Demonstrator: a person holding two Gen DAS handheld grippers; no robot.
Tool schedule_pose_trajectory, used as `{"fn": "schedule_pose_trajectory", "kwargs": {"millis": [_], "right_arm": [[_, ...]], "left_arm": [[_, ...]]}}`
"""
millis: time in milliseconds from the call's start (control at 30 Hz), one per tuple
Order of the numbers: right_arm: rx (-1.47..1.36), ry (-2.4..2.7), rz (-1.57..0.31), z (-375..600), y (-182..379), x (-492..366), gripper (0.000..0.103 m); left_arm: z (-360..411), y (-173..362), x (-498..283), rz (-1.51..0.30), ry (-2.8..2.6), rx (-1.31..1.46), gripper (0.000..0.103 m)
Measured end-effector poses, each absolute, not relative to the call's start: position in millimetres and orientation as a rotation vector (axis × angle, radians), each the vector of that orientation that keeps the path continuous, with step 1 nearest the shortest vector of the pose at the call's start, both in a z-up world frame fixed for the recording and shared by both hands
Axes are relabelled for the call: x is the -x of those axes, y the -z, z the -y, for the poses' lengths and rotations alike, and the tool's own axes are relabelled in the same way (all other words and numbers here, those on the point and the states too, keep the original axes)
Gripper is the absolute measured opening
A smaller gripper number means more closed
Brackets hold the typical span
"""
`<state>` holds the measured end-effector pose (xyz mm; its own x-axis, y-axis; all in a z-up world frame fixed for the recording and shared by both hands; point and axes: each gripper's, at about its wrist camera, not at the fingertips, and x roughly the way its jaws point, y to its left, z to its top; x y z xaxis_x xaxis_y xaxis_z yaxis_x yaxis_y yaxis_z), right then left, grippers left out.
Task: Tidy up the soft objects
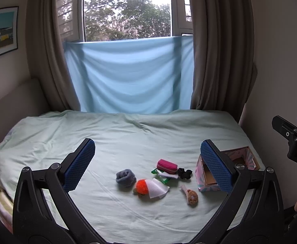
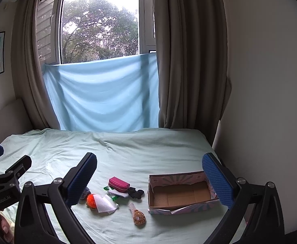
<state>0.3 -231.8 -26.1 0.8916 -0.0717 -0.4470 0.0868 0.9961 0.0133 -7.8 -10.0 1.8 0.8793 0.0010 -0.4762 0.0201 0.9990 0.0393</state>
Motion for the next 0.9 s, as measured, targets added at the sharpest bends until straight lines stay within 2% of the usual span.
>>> {"fn": "schedule_pose_trajectory", "kwargs": {"millis": [900], "right_arm": [[-0.046, 0.074, -0.457, 229.5, 30.2, -1.6, 0.103]], "left_arm": [[7.0, 2.9, 6.4, -0.486, 0.008, -0.044, 0.103]]}}
